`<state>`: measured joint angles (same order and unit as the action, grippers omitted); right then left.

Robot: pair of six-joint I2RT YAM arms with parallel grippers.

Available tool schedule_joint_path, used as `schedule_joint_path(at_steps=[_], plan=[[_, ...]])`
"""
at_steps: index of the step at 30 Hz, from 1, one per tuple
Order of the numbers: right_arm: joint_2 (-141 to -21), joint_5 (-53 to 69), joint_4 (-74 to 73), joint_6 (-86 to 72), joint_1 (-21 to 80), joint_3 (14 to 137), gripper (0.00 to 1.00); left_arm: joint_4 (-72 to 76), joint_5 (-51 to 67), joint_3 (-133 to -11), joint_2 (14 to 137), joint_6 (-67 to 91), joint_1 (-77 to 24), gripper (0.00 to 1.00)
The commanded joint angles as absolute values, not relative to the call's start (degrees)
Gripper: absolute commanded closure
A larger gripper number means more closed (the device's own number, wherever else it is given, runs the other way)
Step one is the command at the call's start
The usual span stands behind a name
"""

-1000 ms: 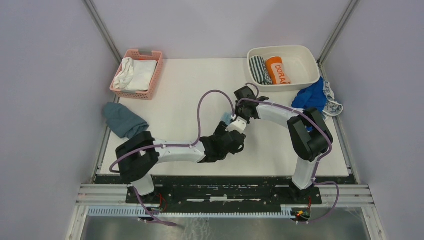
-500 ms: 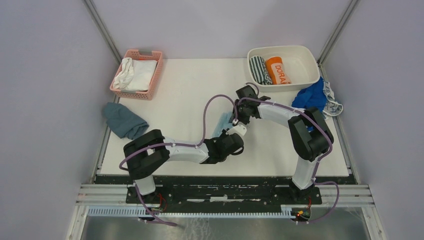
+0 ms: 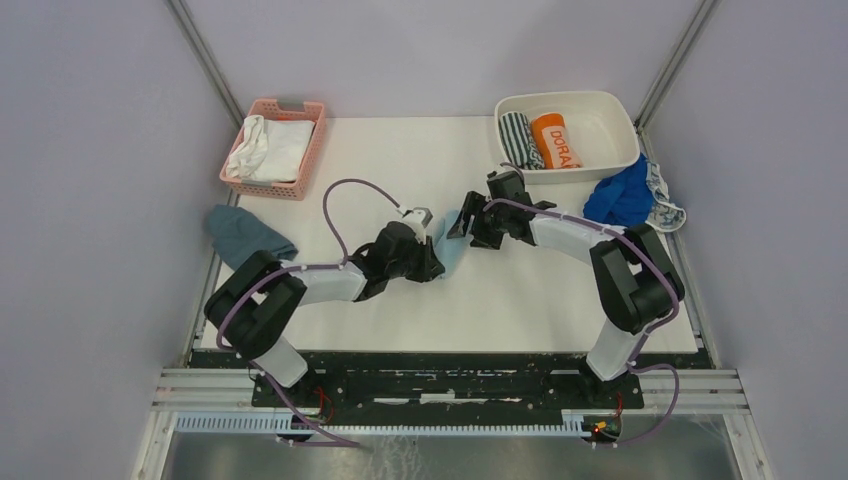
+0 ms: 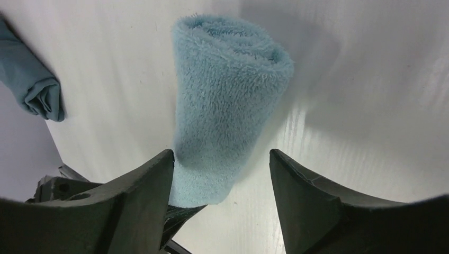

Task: Roll the towels
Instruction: Roll the towel at the center of the board, then pick up the towel at the center of the board.

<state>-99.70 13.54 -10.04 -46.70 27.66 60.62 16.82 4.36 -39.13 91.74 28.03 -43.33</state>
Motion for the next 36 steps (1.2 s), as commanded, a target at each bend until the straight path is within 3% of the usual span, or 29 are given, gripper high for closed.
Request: schedule_joint_path(at_steps=[1,13,22,30,36], plan=[[-101.83,16.23,-3.34,-49.36,27.83,59.63,0.25,23.91,18.46,-36.48,94.23,37.10,-39.03,0.84],[-108.33,21.33,9.00,-56.68,26.15,57.42,0.19,43.86,31.46,-27.38,101.78,54.23,-29.39,0.85],[-111.82,23.60,7.72,-55.18,26.40,59.05,0.20,64.20,37.23,-22.46,112.14,66.91,-26.18,0.89],[-114.93,24.17,7.35,-53.52,27.99,60.16,0.30,70.59,38.87,-21.45,115.97,71.04,-25.83,0.88],[-115.62,23.46,5.12,-50.72,29.49,63.03,0.45,77.63,40.10,-21.17,120.64,75.40,-25.79,0.87]])
